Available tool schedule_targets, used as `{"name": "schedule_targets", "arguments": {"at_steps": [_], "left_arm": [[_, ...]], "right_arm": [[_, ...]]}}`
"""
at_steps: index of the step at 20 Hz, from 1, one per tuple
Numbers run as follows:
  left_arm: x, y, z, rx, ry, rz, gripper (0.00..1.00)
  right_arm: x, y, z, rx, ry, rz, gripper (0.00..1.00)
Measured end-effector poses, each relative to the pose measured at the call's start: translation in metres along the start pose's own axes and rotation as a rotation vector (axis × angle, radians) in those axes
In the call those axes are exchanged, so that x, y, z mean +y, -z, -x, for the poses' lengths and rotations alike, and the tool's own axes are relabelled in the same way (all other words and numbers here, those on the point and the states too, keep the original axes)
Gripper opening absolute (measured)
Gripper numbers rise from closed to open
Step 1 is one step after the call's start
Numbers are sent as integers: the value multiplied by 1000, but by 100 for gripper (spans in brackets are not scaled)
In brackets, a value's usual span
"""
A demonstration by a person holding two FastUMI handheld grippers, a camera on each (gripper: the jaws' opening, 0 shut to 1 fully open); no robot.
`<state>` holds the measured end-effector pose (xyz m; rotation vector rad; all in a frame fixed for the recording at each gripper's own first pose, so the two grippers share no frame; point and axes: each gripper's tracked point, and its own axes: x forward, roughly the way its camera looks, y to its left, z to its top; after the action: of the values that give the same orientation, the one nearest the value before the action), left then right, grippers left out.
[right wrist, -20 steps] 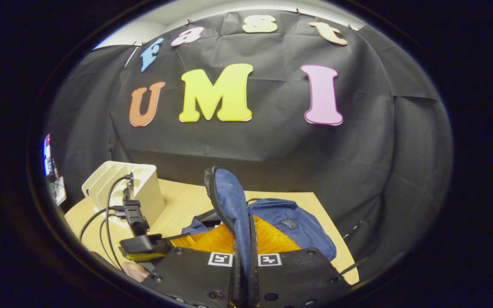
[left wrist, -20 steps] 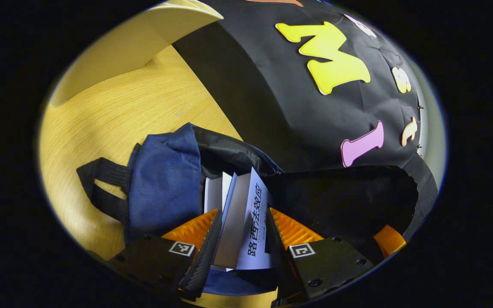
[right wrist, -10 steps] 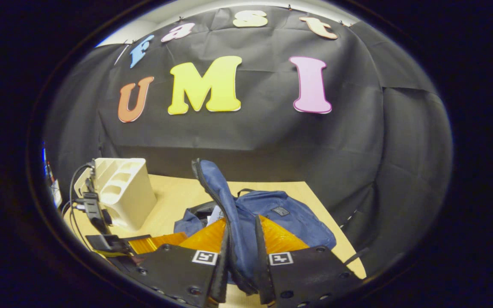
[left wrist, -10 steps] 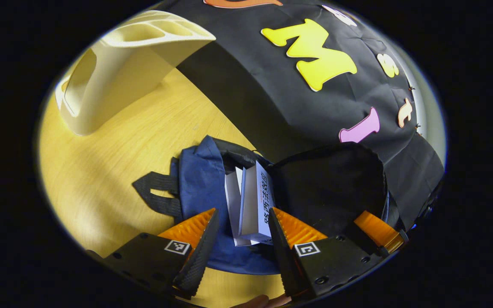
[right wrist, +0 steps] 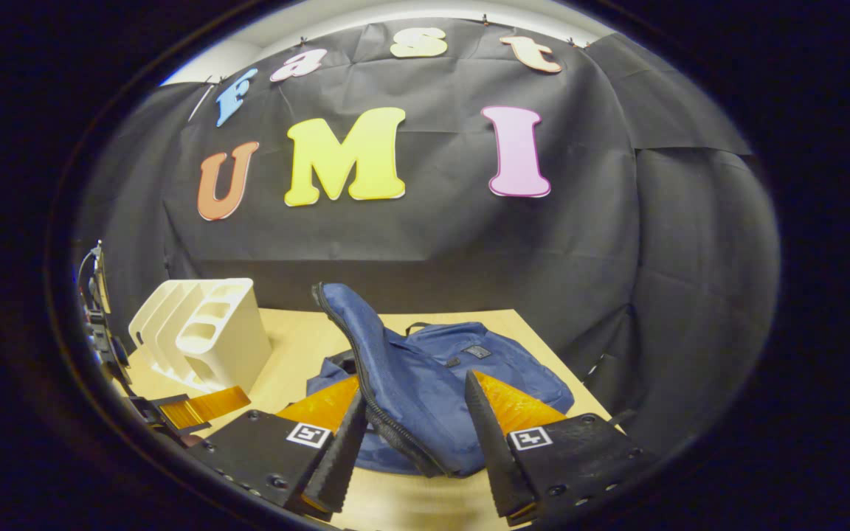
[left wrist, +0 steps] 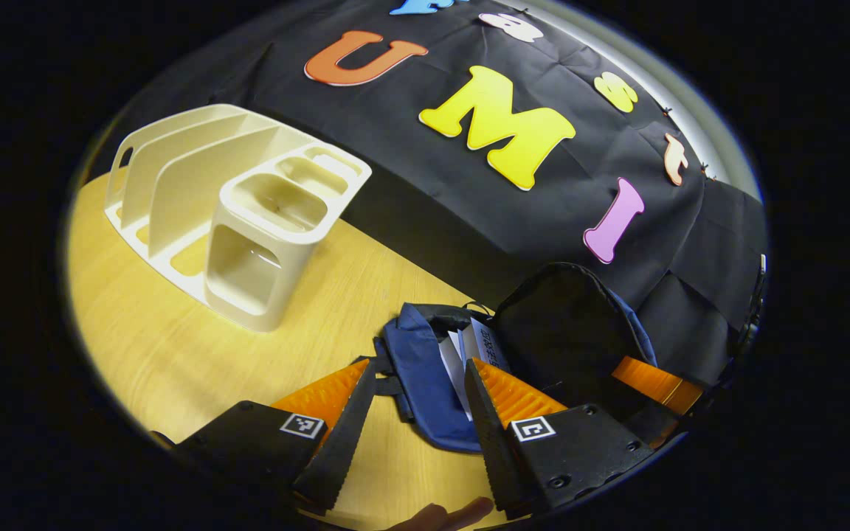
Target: Open the schoolbag, grab two books from the bookshelf and put them into the schoolbag.
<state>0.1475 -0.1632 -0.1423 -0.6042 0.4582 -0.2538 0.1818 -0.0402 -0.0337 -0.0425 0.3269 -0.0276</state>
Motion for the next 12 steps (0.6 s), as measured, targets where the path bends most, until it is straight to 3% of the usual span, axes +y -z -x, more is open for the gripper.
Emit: {"name": "schedule_targets", "arguments": {"at_steps": [1,2,3,4,5,6,8,12], "left_arm": [[5,-6,9,-25,-13,-42,77],[8,-14,19,-55,-25,-86,77],[12,-21,30,-81,-39,-130,77],[15,-29,41,-106,-52,-173,78],[18,-37,52,-136,-70,-215,78],[21,-46,66,-171,-98,-251,78],[22,-57,92,-212,-131,-319,81],[10,-59,138,-275,-113,-411,86]], "right_arm": [[3,2,6,-8,-8,-3,74],[5,4,12,-13,-16,-7,84],[7,6,17,-20,-28,-16,79],[10,8,23,-25,-38,-22,87],[12,12,30,-31,-50,-22,83],[14,13,37,-40,-56,-23,90],[16,15,53,-64,-70,-15,91],[12,14,95,-124,-75,7,94]]}}
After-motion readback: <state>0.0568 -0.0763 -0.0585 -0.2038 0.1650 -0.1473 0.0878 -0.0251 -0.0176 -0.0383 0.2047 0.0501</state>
